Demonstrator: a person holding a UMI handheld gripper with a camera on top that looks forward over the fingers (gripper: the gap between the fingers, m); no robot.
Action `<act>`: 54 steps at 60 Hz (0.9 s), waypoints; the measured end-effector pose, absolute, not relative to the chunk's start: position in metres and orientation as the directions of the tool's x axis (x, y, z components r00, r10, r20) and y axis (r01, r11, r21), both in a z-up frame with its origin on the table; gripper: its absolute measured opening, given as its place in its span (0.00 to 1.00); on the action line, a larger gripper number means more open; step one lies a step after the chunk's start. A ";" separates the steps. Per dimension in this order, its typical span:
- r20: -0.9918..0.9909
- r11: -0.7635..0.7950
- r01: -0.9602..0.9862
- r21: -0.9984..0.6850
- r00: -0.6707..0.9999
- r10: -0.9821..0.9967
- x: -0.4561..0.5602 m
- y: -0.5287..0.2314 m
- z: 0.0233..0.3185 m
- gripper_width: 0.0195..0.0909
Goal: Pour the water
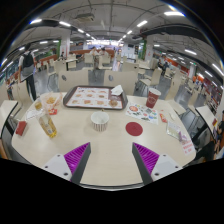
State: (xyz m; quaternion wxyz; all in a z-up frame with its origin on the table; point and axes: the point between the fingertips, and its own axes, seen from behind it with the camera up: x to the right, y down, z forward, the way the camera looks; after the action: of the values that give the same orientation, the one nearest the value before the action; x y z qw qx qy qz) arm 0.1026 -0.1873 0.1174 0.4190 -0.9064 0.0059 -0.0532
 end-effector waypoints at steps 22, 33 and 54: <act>0.043 -0.668 0.025 -0.744 0.999 -0.010 0.024 -0.214 0.089 0.92; -0.036 -0.620 0.020 -0.785 0.996 0.077 -0.086 -0.196 0.077 0.92; -0.036 -0.443 -0.003 -0.896 0.997 0.067 -0.178 -0.066 0.064 0.88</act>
State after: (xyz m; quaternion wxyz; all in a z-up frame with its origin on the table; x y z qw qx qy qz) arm -0.1781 -0.0659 0.0639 0.5273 -0.8488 -0.0188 0.0332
